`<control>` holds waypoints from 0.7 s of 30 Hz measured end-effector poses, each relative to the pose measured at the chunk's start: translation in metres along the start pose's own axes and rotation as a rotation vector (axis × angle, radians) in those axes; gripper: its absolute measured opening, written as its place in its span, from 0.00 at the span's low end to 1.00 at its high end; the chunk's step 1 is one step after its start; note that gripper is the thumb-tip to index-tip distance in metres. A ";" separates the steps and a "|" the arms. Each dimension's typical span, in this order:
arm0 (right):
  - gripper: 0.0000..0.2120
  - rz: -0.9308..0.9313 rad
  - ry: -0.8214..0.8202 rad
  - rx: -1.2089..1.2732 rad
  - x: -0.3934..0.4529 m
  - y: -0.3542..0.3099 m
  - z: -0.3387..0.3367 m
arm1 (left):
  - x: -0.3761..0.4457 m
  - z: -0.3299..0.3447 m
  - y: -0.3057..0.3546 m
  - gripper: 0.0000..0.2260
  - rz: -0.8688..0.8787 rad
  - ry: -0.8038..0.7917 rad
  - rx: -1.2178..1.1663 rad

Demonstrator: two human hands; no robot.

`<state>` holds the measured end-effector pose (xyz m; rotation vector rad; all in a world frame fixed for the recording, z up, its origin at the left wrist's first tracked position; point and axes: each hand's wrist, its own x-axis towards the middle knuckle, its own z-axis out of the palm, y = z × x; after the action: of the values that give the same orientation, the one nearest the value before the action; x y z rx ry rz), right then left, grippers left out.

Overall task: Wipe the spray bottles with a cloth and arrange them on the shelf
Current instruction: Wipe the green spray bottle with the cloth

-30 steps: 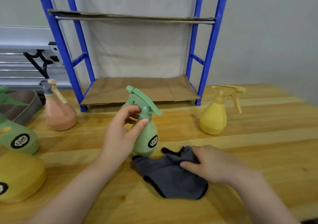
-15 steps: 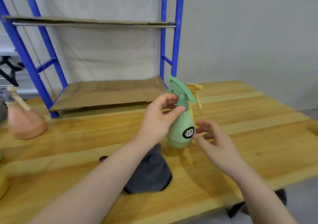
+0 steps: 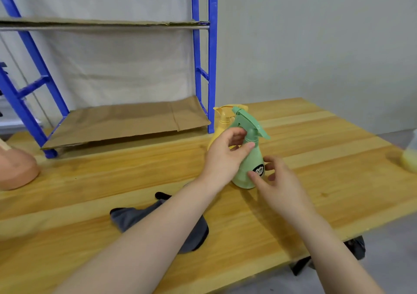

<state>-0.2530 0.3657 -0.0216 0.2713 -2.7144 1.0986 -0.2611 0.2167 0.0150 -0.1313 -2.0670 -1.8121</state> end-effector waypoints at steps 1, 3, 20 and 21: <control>0.25 -0.001 -0.003 0.000 0.002 0.000 0.000 | 0.002 0.000 -0.001 0.12 -0.003 -0.015 0.012; 0.24 -0.009 -0.002 -0.008 0.004 0.000 0.001 | 0.007 -0.001 -0.002 0.15 -0.016 -0.045 0.047; 0.11 -0.345 0.125 0.025 -0.030 -0.050 0.014 | -0.026 -0.073 0.013 0.13 -0.020 -0.204 0.369; 0.11 -0.380 0.084 0.036 -0.033 -0.059 0.019 | -0.032 -0.084 0.016 0.13 -0.011 -0.195 0.393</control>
<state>-0.2091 0.3135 -0.0041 0.6965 -2.4326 1.0204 -0.2082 0.1437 0.0262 -0.1938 -2.5207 -1.4098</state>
